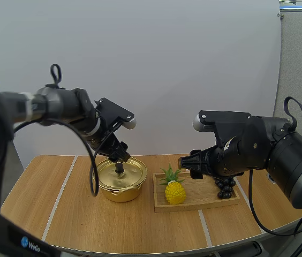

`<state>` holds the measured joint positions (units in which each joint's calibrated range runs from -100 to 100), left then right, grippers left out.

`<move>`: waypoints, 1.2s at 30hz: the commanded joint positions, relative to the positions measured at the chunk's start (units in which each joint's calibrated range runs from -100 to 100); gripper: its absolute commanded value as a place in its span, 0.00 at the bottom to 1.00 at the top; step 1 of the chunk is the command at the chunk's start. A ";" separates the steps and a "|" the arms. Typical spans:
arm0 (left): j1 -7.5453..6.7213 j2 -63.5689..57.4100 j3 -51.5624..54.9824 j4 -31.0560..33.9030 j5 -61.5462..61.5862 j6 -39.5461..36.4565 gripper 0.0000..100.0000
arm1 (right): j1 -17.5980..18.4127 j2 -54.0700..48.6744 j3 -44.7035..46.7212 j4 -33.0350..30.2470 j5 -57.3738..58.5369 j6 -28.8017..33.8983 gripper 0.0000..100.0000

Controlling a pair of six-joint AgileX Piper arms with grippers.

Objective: Open the pot, put the pineapple inside, and close it

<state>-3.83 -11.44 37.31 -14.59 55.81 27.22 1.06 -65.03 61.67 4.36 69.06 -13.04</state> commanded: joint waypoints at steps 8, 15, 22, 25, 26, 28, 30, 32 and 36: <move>-0.21 11.46 -5.77 -1.06 1.94 0.86 1.00 | 0.05 -0.40 -0.46 0.07 -1.20 0.00 1.00; -0.21 14.43 -5.91 -1.06 1.94 0.86 1.00 | 0.05 -0.40 -0.46 0.07 -1.24 0.00 1.00; -0.21 14.60 -6.29 -1.06 5.45 0.86 1.00 | 0.05 -0.40 -0.46 0.07 -2.43 0.00 1.00; -0.21 14.49 -6.29 -1.06 7.83 0.86 0.55 | 0.05 -0.40 -0.46 0.07 -2.43 0.00 1.00; -0.21 14.49 -6.29 -1.06 8.70 0.86 0.37 | 0.05 -0.40 -0.46 0.07 -2.43 0.00 1.00; -0.21 14.49 -6.29 -1.06 10.70 0.86 0.06 | 0.05 -0.40 -0.46 0.07 -2.43 0.00 1.00; -0.21 14.24 -6.29 -1.06 12.28 0.86 0.00 | 0.05 -0.40 -0.46 0.07 -2.43 0.00 1.00; -0.21 13.62 -6.29 -1.06 13.35 0.86 0.00 | 0.05 -0.40 -0.46 0.07 -2.43 0.00 1.00; -0.21 10.31 -6.29 -1.06 14.40 0.50 0.00 | 0.05 -0.40 -0.46 0.07 -2.43 0.00 1.00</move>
<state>-3.90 1.21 30.86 -15.56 67.25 28.06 1.06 -65.03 61.67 4.36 67.69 -13.04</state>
